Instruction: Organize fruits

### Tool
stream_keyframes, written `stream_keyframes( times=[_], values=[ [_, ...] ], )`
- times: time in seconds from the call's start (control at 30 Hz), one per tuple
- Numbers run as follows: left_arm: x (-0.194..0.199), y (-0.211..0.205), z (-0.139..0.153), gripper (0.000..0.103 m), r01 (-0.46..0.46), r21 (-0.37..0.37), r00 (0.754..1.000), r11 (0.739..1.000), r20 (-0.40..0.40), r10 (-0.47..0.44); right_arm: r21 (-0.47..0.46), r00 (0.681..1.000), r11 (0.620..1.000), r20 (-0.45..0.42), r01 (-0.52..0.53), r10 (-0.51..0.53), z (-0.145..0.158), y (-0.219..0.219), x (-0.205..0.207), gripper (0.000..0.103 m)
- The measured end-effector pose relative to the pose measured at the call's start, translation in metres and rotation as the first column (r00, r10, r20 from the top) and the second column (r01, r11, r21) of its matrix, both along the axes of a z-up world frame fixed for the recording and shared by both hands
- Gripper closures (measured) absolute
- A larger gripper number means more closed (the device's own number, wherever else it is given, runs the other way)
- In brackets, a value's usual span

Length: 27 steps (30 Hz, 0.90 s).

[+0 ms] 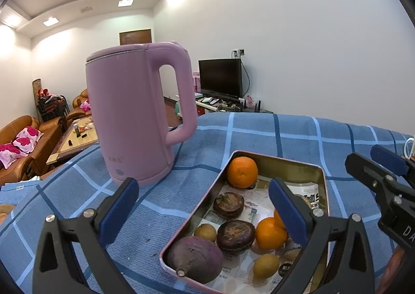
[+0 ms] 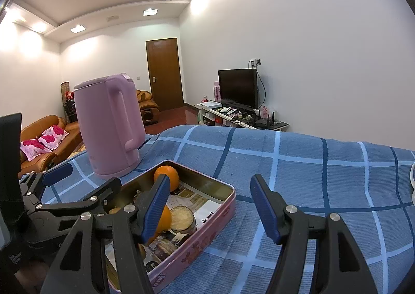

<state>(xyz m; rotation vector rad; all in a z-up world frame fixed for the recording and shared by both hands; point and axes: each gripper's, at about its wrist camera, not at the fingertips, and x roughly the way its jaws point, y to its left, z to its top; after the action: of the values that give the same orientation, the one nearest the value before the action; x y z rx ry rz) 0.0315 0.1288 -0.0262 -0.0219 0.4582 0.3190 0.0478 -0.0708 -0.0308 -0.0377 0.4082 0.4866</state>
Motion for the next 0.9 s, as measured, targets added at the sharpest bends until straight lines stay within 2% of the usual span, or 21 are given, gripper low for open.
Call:
stream_keyframes(
  times=[0.53, 0.9],
  values=[
    [-0.010, -0.006, 0.009, 0.000, 0.039, 0.010, 0.998, 0.999, 0.054, -0.039, -0.011, 1.000, 1.000, 0.009, 0.015, -0.015, 0.001, -0.001, -0.001, 0.037],
    [-0.003, -0.002, 0.002, 0.000, 0.024, -0.005, 1.000, 1.000, 0.014, -0.024, -0.019, 1.000, 1.000, 0.008, 0.022, -0.022, 0.001, -0.002, 0.000, 0.037]
  ],
)
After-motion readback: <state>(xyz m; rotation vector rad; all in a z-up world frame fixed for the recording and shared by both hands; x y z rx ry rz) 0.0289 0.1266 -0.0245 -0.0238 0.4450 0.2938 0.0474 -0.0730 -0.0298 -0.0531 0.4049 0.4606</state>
